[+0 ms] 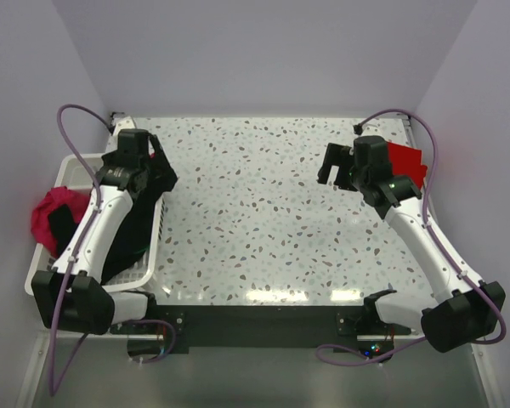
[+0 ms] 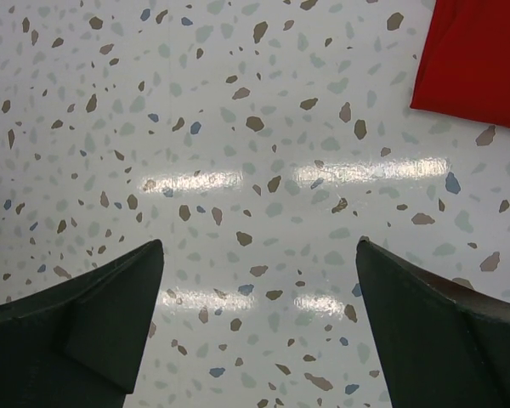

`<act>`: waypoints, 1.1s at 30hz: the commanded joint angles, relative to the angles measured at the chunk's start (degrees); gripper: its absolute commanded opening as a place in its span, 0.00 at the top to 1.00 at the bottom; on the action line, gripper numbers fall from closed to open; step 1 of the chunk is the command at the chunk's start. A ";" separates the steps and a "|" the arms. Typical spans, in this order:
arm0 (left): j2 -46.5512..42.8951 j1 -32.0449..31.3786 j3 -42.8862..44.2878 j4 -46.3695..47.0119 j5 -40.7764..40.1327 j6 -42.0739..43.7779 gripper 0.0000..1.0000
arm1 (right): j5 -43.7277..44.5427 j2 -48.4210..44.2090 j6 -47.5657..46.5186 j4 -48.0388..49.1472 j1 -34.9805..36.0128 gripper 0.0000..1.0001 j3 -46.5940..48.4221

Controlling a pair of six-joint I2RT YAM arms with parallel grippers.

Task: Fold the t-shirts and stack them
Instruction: Grab the tshirt from the pile

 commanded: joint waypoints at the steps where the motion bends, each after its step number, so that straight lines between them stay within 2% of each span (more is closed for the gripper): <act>1: 1.49 1.47 1.88 -1.00 -4.12 -2.96 0.00 | 2.38 -0.28 -0.50 1.15 -0.05 0.01 0.32; 5: 1.67 4.10 -0.74 -1.54 -3.51 -5.51 0.00 | 2.47 -0.11 -0.59 1.59 -0.13 0.01 0.23; 11: 0.35 5.51 -5.93 2.41 -2.45 -6.66 0.00 | 2.39 0.77 -0.50 2.12 -0.13 0.01 0.23; 14: 0.96 6.13 -7.08 3.82 -0.61 -6.31 0.04 | 2.21 1.12 -0.59 2.56 -0.05 0.01 0.41; 15: 1.40 6.13 -7.34 4.35 0.53 -6.22 0.08 | 2.21 1.30 -0.67 2.65 -0.13 0.01 0.58; 16: 1.49 7.18 -7.43 4.35 1.23 -6.13 0.23 | 2.21 1.65 -0.76 2.65 -0.13 0.01 0.76; 17: 1.49 7.62 -7.26 4.53 1.76 -6.13 0.34 | 2.12 1.82 -0.85 2.73 -0.05 0.01 1.02; 18: 0.88 7.71 -7.08 4.70 2.12 -6.13 0.57 | 2.12 2.00 -0.94 2.65 -0.05 0.01 1.20; 22: -2.02 7.80 -4.10 4.53 -0.07 -6.04 0.99 | 1.95 2.35 -0.85 2.73 -0.05 0.01 1.11; 27: -6.75 8.06 4.24 1.02 -9.02 -4.46 1.00 | 2.38 2.35 -0.94 2.38 -0.05 0.01 1.20; 33: -11.95 8.33 12.86 4.08 -12.12 0.28 1.00 | 3.44 2.53 -0.59 2.38 -0.05 0.01 1.11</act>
